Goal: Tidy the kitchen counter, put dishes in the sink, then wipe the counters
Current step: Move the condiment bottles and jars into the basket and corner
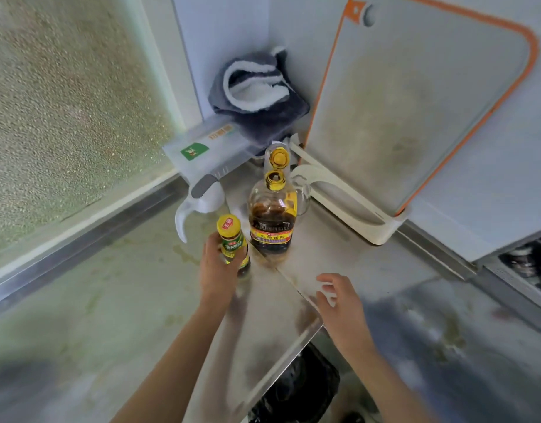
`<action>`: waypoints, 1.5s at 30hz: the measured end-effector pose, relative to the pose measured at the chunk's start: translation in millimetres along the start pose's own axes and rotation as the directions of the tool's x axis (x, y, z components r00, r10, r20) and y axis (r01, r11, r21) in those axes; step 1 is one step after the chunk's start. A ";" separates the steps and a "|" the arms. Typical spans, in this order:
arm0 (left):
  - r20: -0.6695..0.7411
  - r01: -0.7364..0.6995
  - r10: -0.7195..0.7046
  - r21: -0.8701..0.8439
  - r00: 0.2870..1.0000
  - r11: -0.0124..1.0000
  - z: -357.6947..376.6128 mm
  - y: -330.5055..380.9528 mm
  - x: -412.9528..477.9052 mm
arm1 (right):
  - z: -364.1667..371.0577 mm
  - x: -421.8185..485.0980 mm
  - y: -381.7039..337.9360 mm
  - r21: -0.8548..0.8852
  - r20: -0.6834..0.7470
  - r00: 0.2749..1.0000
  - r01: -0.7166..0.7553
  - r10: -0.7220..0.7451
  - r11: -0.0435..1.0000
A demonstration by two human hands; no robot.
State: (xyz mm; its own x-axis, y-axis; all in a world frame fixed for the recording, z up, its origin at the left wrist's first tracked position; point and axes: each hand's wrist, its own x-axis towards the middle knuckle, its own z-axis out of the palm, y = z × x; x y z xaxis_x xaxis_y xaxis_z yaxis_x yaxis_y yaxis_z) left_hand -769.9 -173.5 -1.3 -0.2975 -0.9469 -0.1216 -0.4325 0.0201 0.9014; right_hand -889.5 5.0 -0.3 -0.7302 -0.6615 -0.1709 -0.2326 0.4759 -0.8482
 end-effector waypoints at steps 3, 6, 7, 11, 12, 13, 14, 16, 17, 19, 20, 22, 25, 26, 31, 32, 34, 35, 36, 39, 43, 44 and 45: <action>0.033 -0.041 0.042 -0.018 0.999 0.999 -5.9 -1.1 -0.5 | -10.7 -4.3 6.6 -0.002 -0.046 0.998 -0.052 0.052 0.999; 0.114 -0.096 0.097 -0.012 0.989 0.995 -5.6 2.6 -13.7 | -30.1 -9.0 12.8 0.001 -0.091 0.990 -0.106 0.105 0.994; 0.140 -0.118 0.117 -0.002 0.983 0.993 -2.1 6.6 -19.7 | -38.7 -11.0 16.0 0.011 -0.113 0.985 -0.128 0.128 0.992; 0.305 -0.197 0.197 -0.033 0.932 0.980 29.9 30.2 -40.2 | -80.2 -22.0 41.6 0.070 -0.234 0.948 -0.203 0.214 0.977; 0.356 -0.220 0.222 -0.045 0.908 0.974 42.4 37.6 -45.0 | -91.8 -26.0 50.2 0.078 -0.270 0.934 -0.220 0.233 0.972; 0.405 -0.240 0.239 -0.048 0.882 0.969 56.5 45.6 -50.6 | -104.2 -30.8 58.8 0.084 -0.306 0.918 -0.239 0.253 0.967; 0.445 -0.261 0.257 -0.053 0.858 0.964 72.0 54.5 -57.1 | -116.3 -35.7 68.1 0.096 -0.338 0.901 -0.254 0.272 0.962; 0.491 -0.282 0.269 -0.048 0.829 0.958 104.6 74.9 -73.4 | -140.6 -45.2 85.6 0.135 -0.374 0.870 -0.291 0.321 0.947; 0.504 -0.295 0.281 -0.052 0.817 0.954 121.7 84.3 -82.4 | -152.1 -49.6 95.2 0.144 -0.391 0.857 -0.302 0.334 0.942; 0.539 -0.324 0.304 -0.061 0.785 0.944 154.8 100.5 -101.1 | -173.3 -56.3 112.3 0.134 -0.428 0.834 -0.323 0.348 0.937; 0.558 -0.334 0.314 -0.070 0.768 0.940 170.6 106.2 -109.8 | -183.1 -58.4 120.4 0.128 -0.442 0.824 -0.334 0.355 0.934; 0.587 -0.345 0.324 -0.079 0.742 0.935 199.9 114.0 -126.2 | -201.7 -60.3 134.1 0.127 -0.462 0.808 -0.348 0.366 0.929; 0.597 -0.353 0.329 -0.080 0.732 0.932 237.0 120.1 -145.0 | -231.5 -53.7 149.7 0.120 -0.477 0.810 -0.324 0.341 0.938; 0.591 -0.352 0.329 -0.080 0.737 0.933 247.8 120.1 -149.2 | -242.6 -47.2 153.9 0.118 -0.486 0.812 -0.305 0.323 0.945; 0.534 -0.316 0.279 -0.023 0.798 0.949 288.9 119.4 -164.3 | -289.4 9.0 164.1 0.084 -0.502 0.843 -0.176 0.194 0.981; 0.526 -0.305 0.269 -0.019 0.807 0.952 294.1 119.0 -166.9 | -293.7 20.1 165.3 0.069 -0.496 0.850 -0.165 0.177 0.984; 0.512 -0.289 0.259 -0.021 0.819 0.957 301.1 118.4 -171.2 | -297.5 37.6 166.7 0.053 -0.483 0.862 -0.146 0.153 0.988; 0.506 -0.283 0.256 -0.024 0.824 0.959 303.1 118.3 -173.1 | -297.9 44.9 168.0 0.047 -0.475 0.868 -0.141 0.146 0.989; 0.503 -0.279 0.254 -0.026 0.826 0.960 305.0 118.1 -174.2 | -298.7 51.5 169.1 0.036 -0.469 0.872 -0.137 0.137 0.990; 0.514 -0.277 0.239 -0.004 0.824 0.961 307.1 119.1 -174.3 | -304.9 73.7 173.0 -0.056 -0.473 0.879 -0.090 0.053 0.994; 0.561 -0.247 0.172 0.060 0.810 0.967 306.6 123.8 -165.7 | -322.8 119.4 174.9 -0.355 -0.403 0.910 -0.054 -0.101 0.933; 0.576 -0.246 0.157 0.078 0.802 0.966 306.1 124.6 -162.7 | -325.7 130.3 174.9 -0.420 -0.353 0.929 -0.050 -0.112 0.906; 0.592 -0.253 0.149 0.096 0.792 0.963 305.6 126.0 -160.2 | -327.5 139.7 175.0 -0.473 -0.299 0.948 -0.050 -0.106 0.880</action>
State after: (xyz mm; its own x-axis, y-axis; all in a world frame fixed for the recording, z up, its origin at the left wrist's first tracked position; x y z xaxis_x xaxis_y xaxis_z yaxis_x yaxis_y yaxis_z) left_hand -1036.8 78.7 4.7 -0.8037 -0.5576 -0.2077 -0.4228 0.2896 0.8587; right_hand -1242.6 185.8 -8.4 -0.8597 -0.5048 0.0780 -0.4716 0.7259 -0.5006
